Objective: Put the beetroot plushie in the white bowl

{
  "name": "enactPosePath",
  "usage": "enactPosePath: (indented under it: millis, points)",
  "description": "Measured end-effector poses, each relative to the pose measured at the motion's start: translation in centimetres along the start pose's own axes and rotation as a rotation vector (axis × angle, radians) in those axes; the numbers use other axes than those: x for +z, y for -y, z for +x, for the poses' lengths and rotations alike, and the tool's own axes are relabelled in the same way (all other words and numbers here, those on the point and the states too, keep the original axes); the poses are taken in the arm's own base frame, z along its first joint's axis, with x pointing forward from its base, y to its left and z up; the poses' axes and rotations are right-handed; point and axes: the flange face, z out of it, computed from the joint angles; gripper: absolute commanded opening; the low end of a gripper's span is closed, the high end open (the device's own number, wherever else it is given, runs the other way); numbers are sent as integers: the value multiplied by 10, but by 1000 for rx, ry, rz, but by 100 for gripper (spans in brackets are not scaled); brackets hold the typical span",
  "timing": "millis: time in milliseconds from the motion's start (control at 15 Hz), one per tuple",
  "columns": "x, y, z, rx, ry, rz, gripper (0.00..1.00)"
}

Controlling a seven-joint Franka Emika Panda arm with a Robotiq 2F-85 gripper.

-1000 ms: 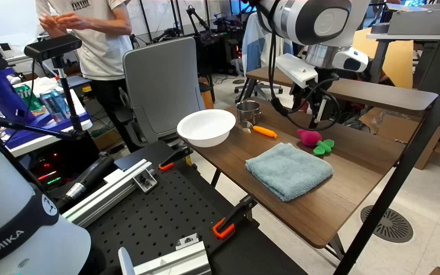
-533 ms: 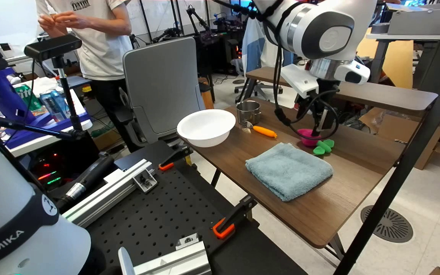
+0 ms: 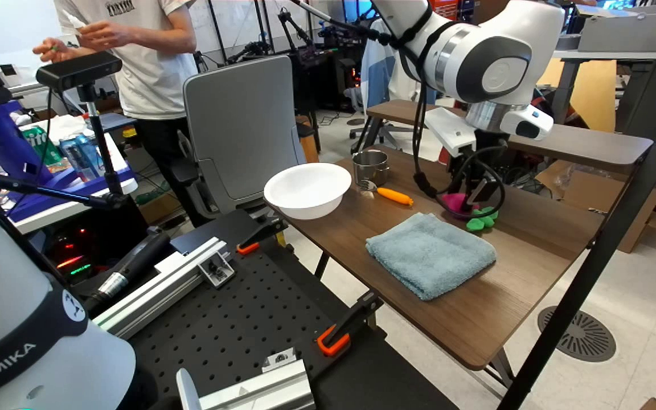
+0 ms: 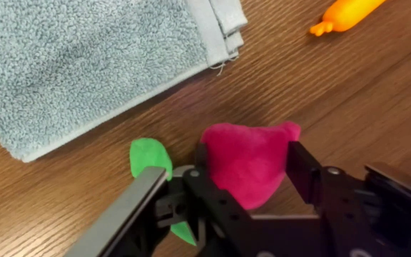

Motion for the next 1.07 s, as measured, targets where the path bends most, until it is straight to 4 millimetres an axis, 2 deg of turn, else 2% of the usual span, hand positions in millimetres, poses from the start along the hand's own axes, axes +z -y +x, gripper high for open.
enactPosePath:
  millis: [200,267,867,1067]
  points:
    - [2,0,1,-1,25,-13,5]
    - [3,1,1,-2,34,-17,1]
    - [-5,3,5,-6,49,-22,2]
    - [-11,12,-2,-34,47,-27,2]
